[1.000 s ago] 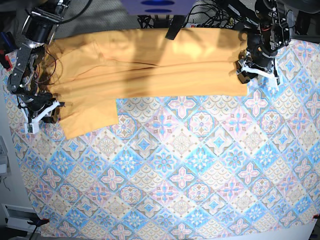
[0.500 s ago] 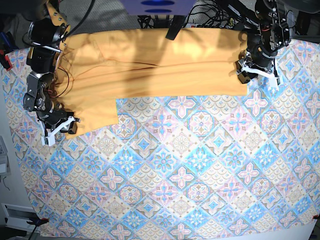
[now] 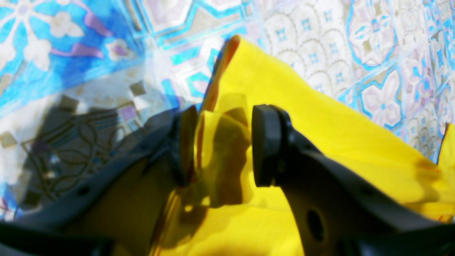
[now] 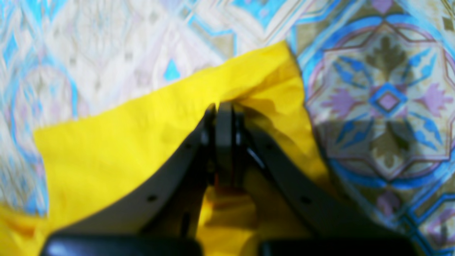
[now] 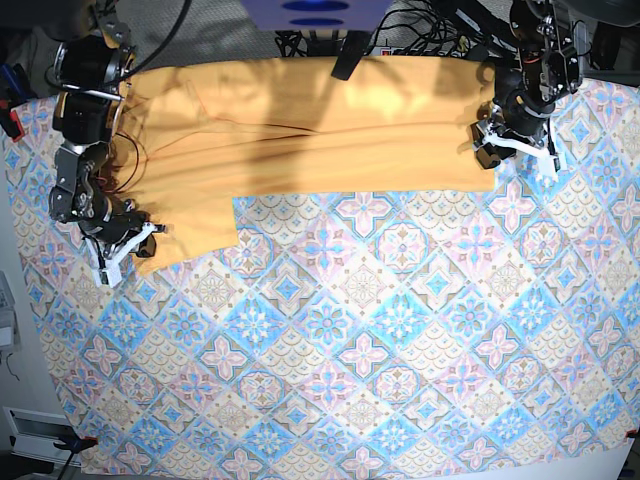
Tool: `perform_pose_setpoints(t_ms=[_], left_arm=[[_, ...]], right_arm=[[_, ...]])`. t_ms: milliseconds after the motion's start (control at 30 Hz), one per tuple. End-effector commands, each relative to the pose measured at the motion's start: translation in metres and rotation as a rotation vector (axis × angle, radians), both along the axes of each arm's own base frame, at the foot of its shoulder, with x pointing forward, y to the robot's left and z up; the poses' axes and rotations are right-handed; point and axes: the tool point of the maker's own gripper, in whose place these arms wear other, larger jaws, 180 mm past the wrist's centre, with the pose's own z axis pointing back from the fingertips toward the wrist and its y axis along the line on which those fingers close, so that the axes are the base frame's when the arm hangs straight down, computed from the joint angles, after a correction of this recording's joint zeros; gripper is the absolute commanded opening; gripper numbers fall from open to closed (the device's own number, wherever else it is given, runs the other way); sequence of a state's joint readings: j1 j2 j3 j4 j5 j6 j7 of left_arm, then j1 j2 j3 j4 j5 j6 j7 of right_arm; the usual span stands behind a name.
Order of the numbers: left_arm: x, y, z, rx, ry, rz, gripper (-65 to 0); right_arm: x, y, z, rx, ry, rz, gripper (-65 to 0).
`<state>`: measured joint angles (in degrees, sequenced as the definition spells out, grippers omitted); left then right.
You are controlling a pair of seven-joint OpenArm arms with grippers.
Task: Fold the T-shirt properly
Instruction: 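Grasp the sleeve end of the yellow strip with the right gripper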
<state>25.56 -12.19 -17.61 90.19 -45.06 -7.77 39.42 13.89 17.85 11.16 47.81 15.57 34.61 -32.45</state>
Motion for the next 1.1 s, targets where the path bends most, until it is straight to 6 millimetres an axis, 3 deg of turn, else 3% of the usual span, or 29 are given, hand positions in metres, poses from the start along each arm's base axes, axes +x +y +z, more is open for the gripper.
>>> perform_pose_setpoints(t_ms=[0,167,367,467,700,1067], left_arm=[[0.007,0.004,0.009,0.011,-0.035,-0.004,-40.2],[0.007,0.004,0.009,0.012,-0.034,-0.004,-40.2],[0.008,0.004,0.009,0.012,-0.036,-0.006,-40.2],[0.008,0.004,0.009,0.012,-0.036,-0.006,-40.2],[0.008,0.004,0.009,0.012,-0.036,-0.006,-40.2],[0.008,0.004,0.009,0.012,-0.036,-0.006,-40.2]], right_arm=[[0.009,-0.011,0.020,-0.002,-0.066,-0.018,-64.2],[0.002,-0.030,0.058,-0.091,-0.119,-0.015,-64.2],[-0.007,-0.037,0.079,-0.148,-0.165,-0.008,-63.9],[-0.010,-0.040,0.065,-0.115,-0.156,-0.038,-61.2],[0.010,-0.042,0.042,-0.008,-0.128,-0.119,-41.8],[0.000,-0.037,0.018,0.038,-0.085,-0.146,-41.3]])
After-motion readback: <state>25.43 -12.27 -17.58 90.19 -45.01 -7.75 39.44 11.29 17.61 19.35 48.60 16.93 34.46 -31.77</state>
